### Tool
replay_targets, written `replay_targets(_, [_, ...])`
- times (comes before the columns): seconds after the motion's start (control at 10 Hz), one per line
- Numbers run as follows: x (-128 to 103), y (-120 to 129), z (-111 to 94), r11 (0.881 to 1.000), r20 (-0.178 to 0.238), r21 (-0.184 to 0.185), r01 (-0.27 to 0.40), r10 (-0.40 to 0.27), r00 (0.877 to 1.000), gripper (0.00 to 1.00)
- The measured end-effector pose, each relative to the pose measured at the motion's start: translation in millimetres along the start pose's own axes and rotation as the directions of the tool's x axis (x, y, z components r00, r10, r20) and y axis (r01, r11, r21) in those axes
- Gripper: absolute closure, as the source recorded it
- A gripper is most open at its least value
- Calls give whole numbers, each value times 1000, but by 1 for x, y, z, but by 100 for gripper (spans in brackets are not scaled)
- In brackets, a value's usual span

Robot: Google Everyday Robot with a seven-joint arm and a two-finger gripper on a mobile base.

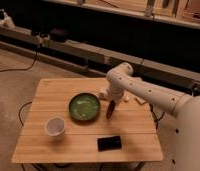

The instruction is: Drag the pepper across the table

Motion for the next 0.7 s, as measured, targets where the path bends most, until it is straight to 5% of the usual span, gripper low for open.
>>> replay_targets(0.7, [-50, -43, 1, 998, 11, 36, 61, -61, 998, 74])
